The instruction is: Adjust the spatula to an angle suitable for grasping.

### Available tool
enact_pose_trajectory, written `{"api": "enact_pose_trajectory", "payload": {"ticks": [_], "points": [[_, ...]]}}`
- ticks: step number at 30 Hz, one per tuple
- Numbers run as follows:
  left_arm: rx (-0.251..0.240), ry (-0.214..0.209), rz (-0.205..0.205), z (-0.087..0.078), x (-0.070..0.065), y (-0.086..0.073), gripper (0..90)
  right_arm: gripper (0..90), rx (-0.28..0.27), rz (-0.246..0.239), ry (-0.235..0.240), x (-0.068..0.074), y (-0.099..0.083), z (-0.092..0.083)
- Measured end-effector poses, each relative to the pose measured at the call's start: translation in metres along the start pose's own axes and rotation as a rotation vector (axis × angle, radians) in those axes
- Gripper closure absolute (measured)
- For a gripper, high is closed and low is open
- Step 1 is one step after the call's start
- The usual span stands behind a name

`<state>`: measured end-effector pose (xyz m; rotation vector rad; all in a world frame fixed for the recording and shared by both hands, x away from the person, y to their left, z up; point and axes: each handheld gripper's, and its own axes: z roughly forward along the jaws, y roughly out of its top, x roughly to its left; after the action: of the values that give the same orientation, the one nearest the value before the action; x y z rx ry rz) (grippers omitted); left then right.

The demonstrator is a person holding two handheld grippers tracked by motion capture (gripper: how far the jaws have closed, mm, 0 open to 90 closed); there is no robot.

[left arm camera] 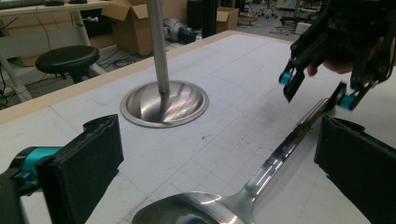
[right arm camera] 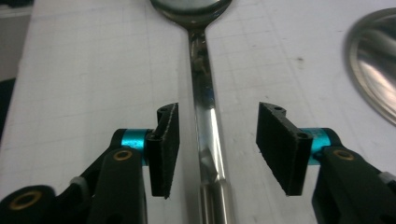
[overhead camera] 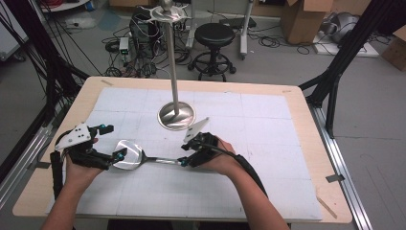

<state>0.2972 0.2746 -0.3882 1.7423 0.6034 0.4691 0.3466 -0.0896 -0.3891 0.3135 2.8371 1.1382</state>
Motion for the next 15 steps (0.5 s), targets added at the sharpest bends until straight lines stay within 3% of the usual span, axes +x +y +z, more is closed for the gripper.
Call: {"api": "enact_pose_trajectory", "payload": {"ticks": [9, 15], "points": [[0.001, -0.015, 0.001, 0.003, -0.003, 0.0, 1.7, 39.1, -0.147, 0.102, -0.108, -0.002, -0.032, -0.071], [-0.006, -0.013, 0.001, 0.002, -0.002, 0.001, 1.7, 35.2, -0.242, 0.141, -0.181, 0.004, -0.059, -0.108]]}}
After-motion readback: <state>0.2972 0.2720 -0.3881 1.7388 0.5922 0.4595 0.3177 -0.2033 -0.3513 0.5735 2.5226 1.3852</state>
